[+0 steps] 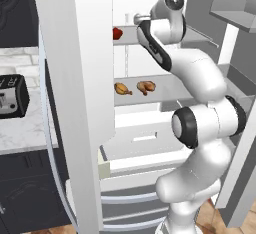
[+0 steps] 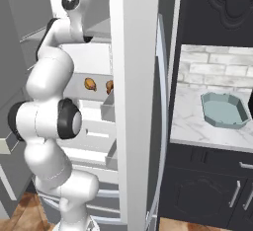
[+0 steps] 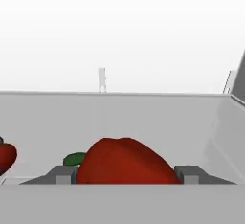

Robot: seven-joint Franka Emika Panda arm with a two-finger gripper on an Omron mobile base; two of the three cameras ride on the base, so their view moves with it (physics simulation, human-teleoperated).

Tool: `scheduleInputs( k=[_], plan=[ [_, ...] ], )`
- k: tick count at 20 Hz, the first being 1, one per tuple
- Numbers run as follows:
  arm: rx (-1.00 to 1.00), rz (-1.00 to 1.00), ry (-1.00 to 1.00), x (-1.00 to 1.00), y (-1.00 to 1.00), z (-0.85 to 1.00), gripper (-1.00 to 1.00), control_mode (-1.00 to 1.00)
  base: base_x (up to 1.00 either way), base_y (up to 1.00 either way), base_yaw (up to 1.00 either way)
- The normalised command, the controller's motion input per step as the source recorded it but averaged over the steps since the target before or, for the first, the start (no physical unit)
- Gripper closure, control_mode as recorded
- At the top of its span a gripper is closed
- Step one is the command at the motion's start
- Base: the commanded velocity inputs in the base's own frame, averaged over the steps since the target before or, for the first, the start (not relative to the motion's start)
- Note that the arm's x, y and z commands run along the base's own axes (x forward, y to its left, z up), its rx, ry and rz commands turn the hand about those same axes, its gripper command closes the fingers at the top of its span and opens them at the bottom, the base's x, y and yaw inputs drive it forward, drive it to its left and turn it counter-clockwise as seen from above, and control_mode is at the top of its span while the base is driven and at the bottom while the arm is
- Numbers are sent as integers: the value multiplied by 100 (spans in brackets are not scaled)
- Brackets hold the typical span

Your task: Place one bell pepper and one chicken drumstick in each tupperware on the nearby counter, to pack two identical lunches.

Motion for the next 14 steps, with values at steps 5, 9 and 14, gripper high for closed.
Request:
scheduleInputs(
  k=[5,9,14],
  plan=[
    [0,1,-7,-100,43,5,100,-100,0,0,0],
    [1,0,5,-100,39,24,100,-100,0,0,0],
    [7,0,35,-100,21,13,100,-100,0,0,0]
  ],
)
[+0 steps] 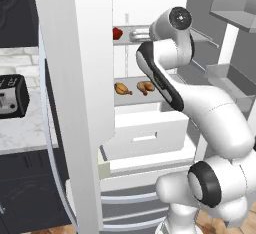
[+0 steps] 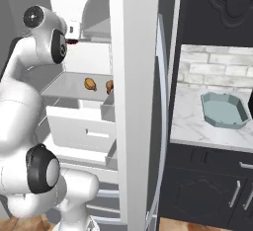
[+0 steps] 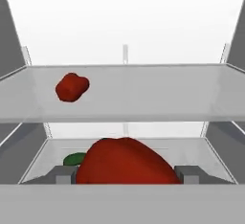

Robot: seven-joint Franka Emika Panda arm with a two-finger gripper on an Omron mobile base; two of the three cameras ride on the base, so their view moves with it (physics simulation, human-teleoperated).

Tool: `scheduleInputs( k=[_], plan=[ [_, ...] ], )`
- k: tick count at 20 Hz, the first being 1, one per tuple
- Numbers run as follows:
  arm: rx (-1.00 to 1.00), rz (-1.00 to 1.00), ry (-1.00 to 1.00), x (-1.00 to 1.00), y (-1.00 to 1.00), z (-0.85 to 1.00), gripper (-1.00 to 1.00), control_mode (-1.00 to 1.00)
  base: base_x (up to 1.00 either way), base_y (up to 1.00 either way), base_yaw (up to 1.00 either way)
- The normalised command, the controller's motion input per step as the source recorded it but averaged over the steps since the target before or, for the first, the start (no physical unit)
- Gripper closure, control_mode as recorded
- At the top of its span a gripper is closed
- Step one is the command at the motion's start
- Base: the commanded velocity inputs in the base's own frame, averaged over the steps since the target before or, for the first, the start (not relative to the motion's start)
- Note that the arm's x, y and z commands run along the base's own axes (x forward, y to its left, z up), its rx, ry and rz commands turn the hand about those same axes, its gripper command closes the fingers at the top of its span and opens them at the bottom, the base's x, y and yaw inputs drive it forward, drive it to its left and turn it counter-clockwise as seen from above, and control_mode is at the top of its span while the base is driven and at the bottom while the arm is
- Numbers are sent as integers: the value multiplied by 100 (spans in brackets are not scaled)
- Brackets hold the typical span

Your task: Place one bell pepper and one chicken drumstick in each tupperware on the nearby counter, to pack two identical lunches.

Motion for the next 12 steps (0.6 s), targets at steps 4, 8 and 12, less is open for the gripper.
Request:
scheduleInputs(
  k=[4,8,12],
  plan=[
    [0,-1,71,-100,28,-95,100,-100,0,0,0],
    [0,0,65,-100,20,-100,100,-100,0,0,0],
    [-2,0,28,-50,19,-50,100,100,-50,22,0]
  ],
)
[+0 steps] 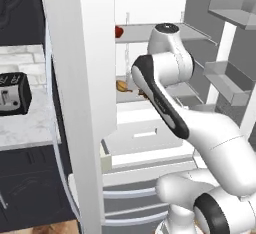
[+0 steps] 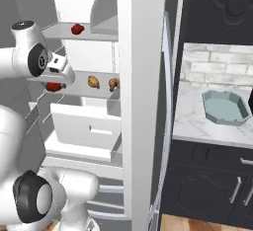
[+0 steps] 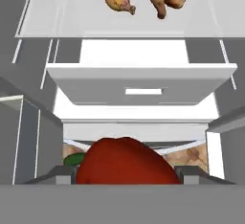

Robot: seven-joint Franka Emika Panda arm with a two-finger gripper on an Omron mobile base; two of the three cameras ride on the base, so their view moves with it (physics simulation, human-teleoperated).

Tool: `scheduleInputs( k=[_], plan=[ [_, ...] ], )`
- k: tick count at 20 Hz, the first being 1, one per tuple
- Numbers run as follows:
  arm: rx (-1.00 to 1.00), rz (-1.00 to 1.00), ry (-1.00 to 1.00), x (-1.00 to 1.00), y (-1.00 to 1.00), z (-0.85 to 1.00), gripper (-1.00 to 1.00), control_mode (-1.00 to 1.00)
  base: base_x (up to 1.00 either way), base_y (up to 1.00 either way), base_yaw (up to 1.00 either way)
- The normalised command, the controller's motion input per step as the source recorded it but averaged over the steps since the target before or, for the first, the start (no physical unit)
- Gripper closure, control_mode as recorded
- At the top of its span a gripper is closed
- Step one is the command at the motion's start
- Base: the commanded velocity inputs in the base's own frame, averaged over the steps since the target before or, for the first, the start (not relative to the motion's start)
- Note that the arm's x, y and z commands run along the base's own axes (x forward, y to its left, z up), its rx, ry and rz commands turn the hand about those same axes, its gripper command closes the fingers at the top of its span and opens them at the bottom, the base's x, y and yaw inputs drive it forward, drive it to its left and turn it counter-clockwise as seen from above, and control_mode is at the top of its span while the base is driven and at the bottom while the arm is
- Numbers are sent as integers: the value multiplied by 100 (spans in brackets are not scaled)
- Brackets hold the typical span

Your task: Place one bell pepper and one chicken drumstick in each tupperware on the nearby counter, to pack two identical lunches.

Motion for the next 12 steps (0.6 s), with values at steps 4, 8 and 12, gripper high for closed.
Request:
scheduleInputs(
  k=[4,8,12],
  plan=[
    [0,0,0,0,0,0,100,100,-100,22,-15],
    [0,0,0,0,0,0,100,100,-100,-40,-47],
    [0,0,0,0,0,0,100,100,-99,-91,-46]
  ],
)
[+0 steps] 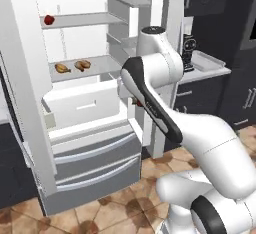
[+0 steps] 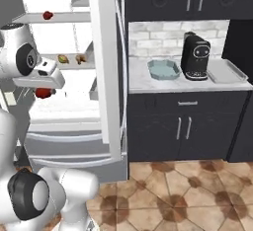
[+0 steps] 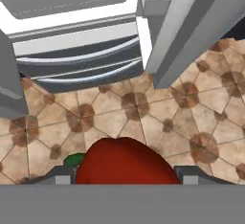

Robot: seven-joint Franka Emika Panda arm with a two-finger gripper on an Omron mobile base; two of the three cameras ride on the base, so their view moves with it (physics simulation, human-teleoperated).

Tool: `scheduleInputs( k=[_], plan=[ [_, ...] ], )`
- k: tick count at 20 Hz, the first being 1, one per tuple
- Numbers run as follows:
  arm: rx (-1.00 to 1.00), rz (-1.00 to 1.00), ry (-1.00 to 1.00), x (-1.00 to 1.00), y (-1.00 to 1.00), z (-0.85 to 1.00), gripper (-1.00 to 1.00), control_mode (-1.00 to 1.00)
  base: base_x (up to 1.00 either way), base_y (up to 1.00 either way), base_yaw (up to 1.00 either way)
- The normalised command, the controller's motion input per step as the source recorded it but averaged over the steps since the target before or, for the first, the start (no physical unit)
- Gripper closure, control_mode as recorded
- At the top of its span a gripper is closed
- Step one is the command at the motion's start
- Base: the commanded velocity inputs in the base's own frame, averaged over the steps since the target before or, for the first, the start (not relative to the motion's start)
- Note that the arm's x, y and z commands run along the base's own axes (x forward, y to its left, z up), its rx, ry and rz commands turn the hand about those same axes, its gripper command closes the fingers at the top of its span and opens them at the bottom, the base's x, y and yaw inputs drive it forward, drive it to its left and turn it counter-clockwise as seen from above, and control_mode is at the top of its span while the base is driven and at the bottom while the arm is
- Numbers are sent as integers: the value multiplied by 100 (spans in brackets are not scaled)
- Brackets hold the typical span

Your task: Place one bell pepper and one chicken drumstick in each tupperware on the nearby counter, to pack two identical lunches.

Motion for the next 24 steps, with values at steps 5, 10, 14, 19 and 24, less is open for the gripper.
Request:
scheduleInputs(
  k=[5,10,14,19,24],
  plan=[
    [0,0,0,0,0,0,100,100,4,-100,-23],
    [0,0,0,0,0,0,100,100,100,-100,3],
    [0,0,0,0,0,0,100,100,100,-100,14],
    [0,0,0,0,0,0,100,100,100,-65,22],
    [0,0,0,0,0,0,100,100,100,20,31]
  ],
)
